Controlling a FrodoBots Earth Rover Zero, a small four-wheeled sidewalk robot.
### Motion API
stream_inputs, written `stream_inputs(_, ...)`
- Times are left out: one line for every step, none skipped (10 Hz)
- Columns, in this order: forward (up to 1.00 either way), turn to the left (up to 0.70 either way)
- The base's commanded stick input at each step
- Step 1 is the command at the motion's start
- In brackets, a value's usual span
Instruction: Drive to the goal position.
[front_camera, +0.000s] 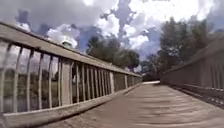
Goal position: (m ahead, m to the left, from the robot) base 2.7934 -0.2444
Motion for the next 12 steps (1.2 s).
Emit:
stream_inputs(0.70, -0.35)
stream_inputs(0.70, -0.35)
stream_inputs(0.70, -0.32)
stream_inputs(0.70, -0.28)
stream_inputs(0.70, -0.24)
stream_inputs(0.70, -0.20)
stream_inputs(0.70, -0.16)
stream_inputs(0.70, -0.12)
stream_inputs(0.70, -0.08)
stream_inputs(0.70, -0.04)
stream_inputs(0.70, 0.00)
stream_inputs(0.70, 0.00)
